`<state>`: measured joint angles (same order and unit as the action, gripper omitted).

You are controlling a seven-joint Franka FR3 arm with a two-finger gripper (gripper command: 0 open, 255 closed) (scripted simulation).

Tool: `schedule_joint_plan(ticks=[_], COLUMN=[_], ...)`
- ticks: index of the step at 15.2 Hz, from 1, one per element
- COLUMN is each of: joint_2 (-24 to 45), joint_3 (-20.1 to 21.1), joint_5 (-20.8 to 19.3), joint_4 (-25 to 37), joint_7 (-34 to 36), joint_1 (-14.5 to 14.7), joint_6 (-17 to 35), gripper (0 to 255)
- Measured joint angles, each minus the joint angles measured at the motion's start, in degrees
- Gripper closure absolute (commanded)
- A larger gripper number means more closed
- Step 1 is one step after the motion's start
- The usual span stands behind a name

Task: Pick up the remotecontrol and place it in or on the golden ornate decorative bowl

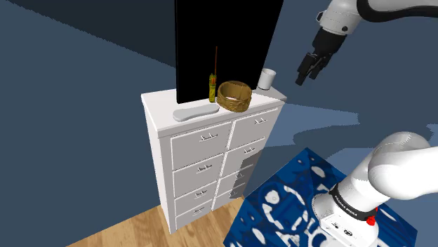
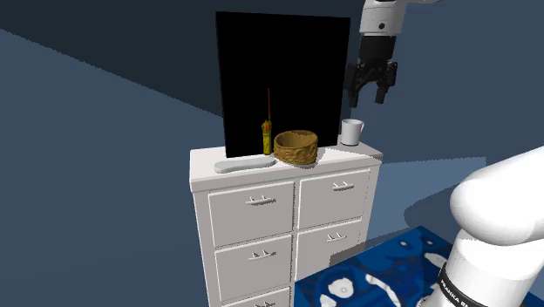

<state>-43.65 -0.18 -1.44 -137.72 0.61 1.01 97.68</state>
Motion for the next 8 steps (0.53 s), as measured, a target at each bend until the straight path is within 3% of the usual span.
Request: schedule_joint_plan(ticks=[3, 8], joint_2=[2.2, 13.3], joint_3=[-0.5, -2.8], joint_5=[-0.2, -0.7], joint_4=[0.4, 4.3], joint_7=[-2.2, -11.6], joint_1=[0.8, 3.7], joint_6=[1.7, 8.5], gripper=[0, 0])
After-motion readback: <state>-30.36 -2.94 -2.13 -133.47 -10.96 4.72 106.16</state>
